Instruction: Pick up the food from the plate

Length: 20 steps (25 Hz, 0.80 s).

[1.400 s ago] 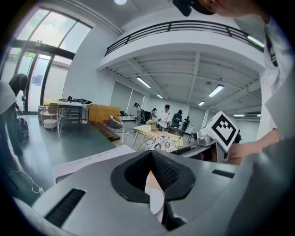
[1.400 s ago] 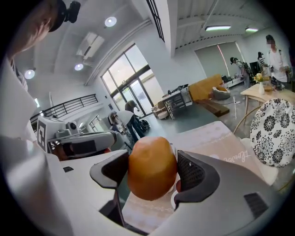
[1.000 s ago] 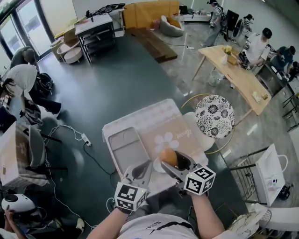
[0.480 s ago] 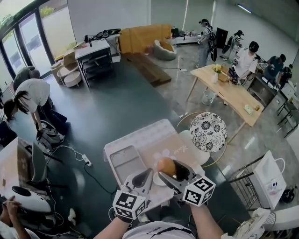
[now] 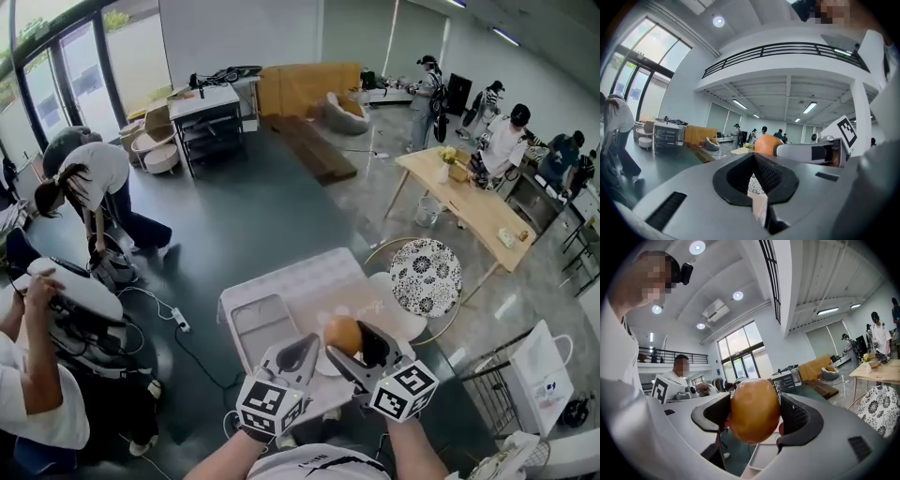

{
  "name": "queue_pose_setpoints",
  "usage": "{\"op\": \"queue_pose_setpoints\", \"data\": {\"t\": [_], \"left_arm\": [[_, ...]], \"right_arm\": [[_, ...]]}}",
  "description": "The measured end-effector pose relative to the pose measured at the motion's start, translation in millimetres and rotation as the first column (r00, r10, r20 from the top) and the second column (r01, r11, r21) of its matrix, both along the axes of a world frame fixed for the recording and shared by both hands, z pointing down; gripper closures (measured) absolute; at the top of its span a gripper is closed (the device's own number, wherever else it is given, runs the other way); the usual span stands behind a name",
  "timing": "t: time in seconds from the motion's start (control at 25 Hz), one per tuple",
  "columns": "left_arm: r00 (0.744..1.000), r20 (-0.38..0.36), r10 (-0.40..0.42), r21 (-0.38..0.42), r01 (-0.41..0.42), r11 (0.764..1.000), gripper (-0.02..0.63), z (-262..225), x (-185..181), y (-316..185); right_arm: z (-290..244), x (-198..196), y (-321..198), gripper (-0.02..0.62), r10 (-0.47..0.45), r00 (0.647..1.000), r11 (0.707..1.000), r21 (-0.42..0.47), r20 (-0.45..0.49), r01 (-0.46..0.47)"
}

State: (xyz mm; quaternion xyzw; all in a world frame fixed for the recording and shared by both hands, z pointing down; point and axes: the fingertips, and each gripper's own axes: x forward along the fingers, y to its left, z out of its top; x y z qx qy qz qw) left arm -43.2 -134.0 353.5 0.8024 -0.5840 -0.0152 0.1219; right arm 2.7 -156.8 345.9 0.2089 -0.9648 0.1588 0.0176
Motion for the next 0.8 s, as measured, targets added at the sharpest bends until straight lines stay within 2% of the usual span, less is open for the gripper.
{"op": "queue_pose_setpoints", "data": {"t": [0.8], "left_arm": [[0.998, 0.007, -0.057, 0.027, 0.056, 0.998, 0.600, -1.5, -30.9, 29.2]], "right_arm": [[1.7, -32.0, 32.1, 0.291, -0.040, 0.999, 0.999, 0.012, 0.000, 0.040]]}}
